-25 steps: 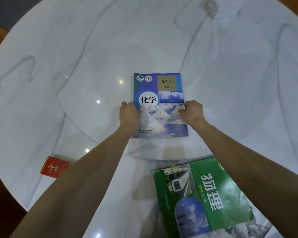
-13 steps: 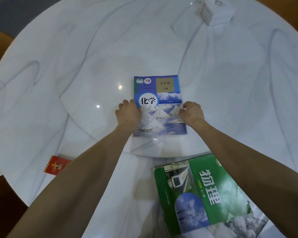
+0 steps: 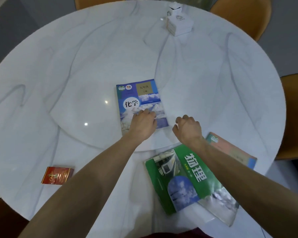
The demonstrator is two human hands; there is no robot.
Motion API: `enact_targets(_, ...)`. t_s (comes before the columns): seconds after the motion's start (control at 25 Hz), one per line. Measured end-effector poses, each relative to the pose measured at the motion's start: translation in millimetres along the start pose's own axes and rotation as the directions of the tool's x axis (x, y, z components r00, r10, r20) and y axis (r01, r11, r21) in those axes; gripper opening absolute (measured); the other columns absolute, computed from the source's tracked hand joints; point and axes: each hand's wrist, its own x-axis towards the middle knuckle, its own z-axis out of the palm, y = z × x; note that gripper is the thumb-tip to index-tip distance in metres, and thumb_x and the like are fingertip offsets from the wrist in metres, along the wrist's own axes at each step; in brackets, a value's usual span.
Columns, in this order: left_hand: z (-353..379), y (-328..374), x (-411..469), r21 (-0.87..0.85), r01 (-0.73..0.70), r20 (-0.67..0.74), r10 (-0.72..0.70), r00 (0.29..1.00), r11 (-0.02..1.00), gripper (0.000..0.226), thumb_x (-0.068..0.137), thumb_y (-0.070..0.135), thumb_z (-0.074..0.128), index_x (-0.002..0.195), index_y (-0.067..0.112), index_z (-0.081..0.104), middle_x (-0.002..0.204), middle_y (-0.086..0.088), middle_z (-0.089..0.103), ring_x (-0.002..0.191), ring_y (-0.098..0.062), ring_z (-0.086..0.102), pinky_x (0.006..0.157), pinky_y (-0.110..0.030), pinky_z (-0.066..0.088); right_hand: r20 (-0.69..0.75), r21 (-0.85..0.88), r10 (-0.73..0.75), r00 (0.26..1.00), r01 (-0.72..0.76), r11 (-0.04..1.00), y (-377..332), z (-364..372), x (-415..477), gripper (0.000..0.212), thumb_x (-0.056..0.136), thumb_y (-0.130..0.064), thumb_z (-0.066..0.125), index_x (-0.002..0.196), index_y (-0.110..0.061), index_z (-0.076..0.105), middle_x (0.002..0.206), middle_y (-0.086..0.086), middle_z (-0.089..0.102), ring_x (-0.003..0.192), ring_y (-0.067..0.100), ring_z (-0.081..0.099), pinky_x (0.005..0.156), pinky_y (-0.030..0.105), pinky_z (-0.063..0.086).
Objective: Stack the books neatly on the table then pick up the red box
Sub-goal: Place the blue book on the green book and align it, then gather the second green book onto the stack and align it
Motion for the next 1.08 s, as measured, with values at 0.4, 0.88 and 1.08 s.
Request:
enact_targets(0.4, 42.7, 40.6, -30.6, -0.038, -0.195, 0.177, 0.198, 0.964, 0.98, 0.034, 0.094, 0.025, 0.045, 0.124, 0.012, 0.055, 0.123, -0.013, 0.057, 0.115, -0.031, 0.052, 0.091, -0.041, 0.047, 0.074, 0.216, 0.322, 0.944, -0.33, 0.919, 47.6, 24.5, -111.3, 0.032, 0.091, -0.029, 0.046, 0.11, -0.008, 0.061, 0.109, 0.016, 0.062, 0.1, 0.033, 0.059, 0.082, 0.04, 0.051)
enact_targets(0.88, 95.1, 55.4, -62.9, -0.012, -0.297, 0.247, 0.291, 0.924, 0.955, 0.033, 0.094, 0.023, 0.043, 0.119, 0.003, 0.052, 0.117, -0.018, 0.061, 0.106, -0.032, 0.056, 0.085, -0.041, 0.047, 0.342, 0.53, 0.628, 0.699, -0.695, 0.485, 38.0, 69.0, -210.1, 0.025, 0.088, -0.022, 0.058, 0.102, -0.002, 0.062, 0.095, 0.019, 0.07, 0.079, 0.031, 0.064, 0.063, 0.027, 0.046)
enact_targets(1.08, 99.3, 56.0, -68.7, -0.035, -0.281, 0.229, 0.282, 0.932, 0.959, 0.041, 0.095, 0.026, 0.046, 0.129, 0.004, 0.046, 0.127, -0.019, 0.056, 0.116, -0.034, 0.05, 0.096, -0.041, 0.042, 0.501, 0.691, 0.685, 0.529, -0.721, 0.051, 24.9, 76.2, -216.5, 0.018, 0.085, -0.016, 0.06, 0.098, -0.006, 0.052, 0.098, 0.021, 0.067, 0.078, 0.034, 0.067, 0.076, 0.047, 0.059)
